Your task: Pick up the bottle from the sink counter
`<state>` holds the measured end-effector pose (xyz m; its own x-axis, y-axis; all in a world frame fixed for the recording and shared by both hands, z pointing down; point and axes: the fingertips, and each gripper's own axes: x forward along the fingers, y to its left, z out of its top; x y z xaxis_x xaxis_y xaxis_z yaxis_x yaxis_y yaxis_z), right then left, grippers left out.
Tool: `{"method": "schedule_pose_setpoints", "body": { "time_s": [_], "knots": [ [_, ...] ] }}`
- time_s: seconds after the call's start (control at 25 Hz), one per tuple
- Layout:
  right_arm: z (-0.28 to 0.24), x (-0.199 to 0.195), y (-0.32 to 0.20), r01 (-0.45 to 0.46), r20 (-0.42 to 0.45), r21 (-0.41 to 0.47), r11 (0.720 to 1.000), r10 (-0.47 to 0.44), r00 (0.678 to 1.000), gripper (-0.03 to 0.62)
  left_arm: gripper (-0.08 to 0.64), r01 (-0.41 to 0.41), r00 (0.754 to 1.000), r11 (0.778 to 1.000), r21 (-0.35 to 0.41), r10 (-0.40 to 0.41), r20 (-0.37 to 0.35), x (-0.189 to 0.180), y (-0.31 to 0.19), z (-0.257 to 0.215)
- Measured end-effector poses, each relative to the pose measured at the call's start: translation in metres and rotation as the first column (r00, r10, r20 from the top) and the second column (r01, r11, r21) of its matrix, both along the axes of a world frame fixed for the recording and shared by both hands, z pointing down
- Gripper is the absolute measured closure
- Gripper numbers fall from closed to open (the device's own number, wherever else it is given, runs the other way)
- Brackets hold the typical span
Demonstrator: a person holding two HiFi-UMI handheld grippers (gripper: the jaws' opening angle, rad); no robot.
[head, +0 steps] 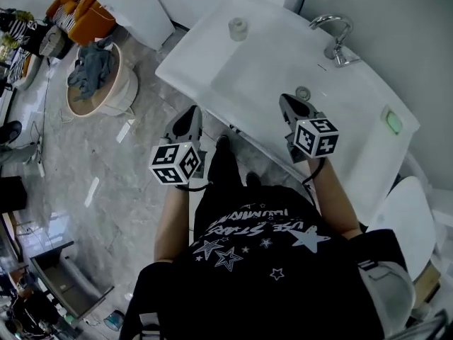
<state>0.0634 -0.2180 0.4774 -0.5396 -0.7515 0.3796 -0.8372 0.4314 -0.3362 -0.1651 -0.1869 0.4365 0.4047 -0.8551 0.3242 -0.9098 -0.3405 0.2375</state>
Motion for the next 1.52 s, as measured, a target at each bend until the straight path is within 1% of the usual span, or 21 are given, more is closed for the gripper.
{"method": "schedule_pose_setpoints", "body": {
  "time_s": [0.12,0.24,0.4,0.56,0.6,0.68,0.72,0.84,0.92,1.0,1.16,1.28,1.52],
  "knots": [
    [0.007,0.011,-0.024,-0.07,-0.015,-0.007,0.998,0.07,0.997,0.586,0.551,-0.063,0.998,0.998,-0.009,0.063,-0.003,0.006,-0.045,0.009],
    [0.014,0.015,-0.055,-0.15,-0.012,-0.021,0.989,0.15,0.989,0.586,0.551,-0.146,0.989,0.989,-0.022,0.146,-0.003,0.01,-0.092,0.019],
    [0.013,0.019,-0.087,-0.249,-0.011,-0.027,0.968,0.249,0.969,0.586,0.549,-0.268,0.963,0.962,-0.047,0.268,-0.009,0.022,-0.146,0.029],
    [0.013,0.024,-0.106,-0.331,-0.017,-0.034,0.943,0.331,0.944,0.586,0.548,-0.352,0.936,0.934,-0.067,0.353,-0.004,0.033,-0.188,0.039],
    [0.014,0.026,-0.109,-0.35,-0.021,-0.038,0.936,0.349,0.937,0.586,0.535,-0.371,0.928,0.926,-0.072,0.372,-0.007,0.035,-0.196,0.041],
    [0.015,0.031,-0.112,-0.387,-0.03,-0.046,0.921,0.386,0.922,0.586,0.478,-0.412,0.911,0.907,-0.082,0.412,-0.015,0.042,-0.211,0.046],
    [0.016,0.033,-0.113,-0.406,-0.034,-0.051,0.913,0.404,0.914,0.586,0.466,-0.433,0.901,0.897,-0.088,0.433,-0.018,0.044,-0.217,0.049],
    [0.021,0.039,-0.109,-0.465,-0.055,-0.071,0.882,0.462,0.885,0.586,0.408,-0.486,0.873,0.868,-0.102,0.488,-0.013,0.053,-0.237,0.061],
    [0.024,0.042,-0.108,-0.496,-0.07,-0.081,0.865,0.491,0.868,0.586,0.354,-0.505,0.861,0.856,-0.109,0.509,0.012,0.057,-0.25,0.069],
    [0.026,0.045,-0.108,-0.518,-0.081,-0.089,0.851,0.512,0.855,0.586,0.299,-0.517,0.852,0.849,-0.11,0.523,0.037,0.062,-0.261,0.076],
    [0.033,0.052,-0.104,-0.568,-0.098,-0.106,0.816,0.56,0.823,0.586,0.244,-0.536,0.837,0.836,-0.118,0.545,0.053,0.076,-0.28,0.092],
    [0.035,0.056,-0.104,-0.593,-0.106,-0.11,0.797,0.584,0.805,0.586,0.221,-0.531,0.837,0.84,-0.111,0.54,0.085,0.083,-0.296,0.101],
    [0.043,0.057,-0.106,-0.624,-0.111,-0.125,0.771,0.614,0.781,0.586,0.215,-0.534,0.829,0.84,-0.097,0.542,0.139,0.095,-0.322,0.115]
  ]
}}
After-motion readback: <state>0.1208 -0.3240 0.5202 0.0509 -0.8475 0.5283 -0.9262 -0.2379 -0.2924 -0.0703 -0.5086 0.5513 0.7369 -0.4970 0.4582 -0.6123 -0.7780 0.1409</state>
